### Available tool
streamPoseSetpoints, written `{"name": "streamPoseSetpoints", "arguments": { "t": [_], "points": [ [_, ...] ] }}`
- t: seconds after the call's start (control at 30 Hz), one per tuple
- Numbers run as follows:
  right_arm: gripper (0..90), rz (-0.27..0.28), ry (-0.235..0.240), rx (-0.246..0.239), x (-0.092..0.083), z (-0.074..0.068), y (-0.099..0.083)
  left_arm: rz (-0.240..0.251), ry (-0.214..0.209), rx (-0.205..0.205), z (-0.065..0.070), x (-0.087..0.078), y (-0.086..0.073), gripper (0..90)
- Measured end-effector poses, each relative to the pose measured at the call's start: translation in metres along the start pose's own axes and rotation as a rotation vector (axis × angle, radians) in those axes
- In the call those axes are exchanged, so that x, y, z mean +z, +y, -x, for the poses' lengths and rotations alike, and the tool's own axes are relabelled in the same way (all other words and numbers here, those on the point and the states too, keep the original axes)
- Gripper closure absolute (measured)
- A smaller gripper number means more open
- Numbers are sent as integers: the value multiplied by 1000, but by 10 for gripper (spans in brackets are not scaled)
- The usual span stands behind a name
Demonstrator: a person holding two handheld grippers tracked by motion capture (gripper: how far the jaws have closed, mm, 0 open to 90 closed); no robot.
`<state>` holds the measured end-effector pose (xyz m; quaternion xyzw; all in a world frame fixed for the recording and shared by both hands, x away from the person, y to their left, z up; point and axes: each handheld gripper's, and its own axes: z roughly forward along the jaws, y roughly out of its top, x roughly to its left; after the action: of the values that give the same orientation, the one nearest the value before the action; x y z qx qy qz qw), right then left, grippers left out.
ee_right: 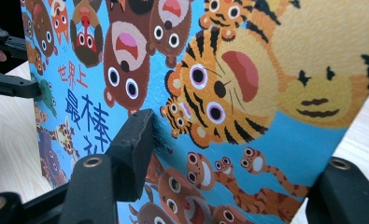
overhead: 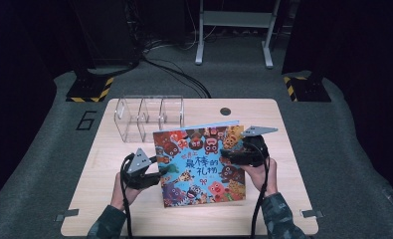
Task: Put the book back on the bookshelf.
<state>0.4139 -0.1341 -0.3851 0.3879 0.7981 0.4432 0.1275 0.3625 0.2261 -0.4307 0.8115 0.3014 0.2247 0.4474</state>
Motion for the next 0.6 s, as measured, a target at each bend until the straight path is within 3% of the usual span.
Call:
{"name": "streamPoseSetpoints", "arguments": {
  "t": [0.3,0.6],
  "points": [
    [394,28,-1,-22,-2,-1,1,51,6,-2,-1,-3,6,518],
    [392,48,-9,-43,-4,-3,2,46,19,20,-2,-6,9,532]
  ]
}}
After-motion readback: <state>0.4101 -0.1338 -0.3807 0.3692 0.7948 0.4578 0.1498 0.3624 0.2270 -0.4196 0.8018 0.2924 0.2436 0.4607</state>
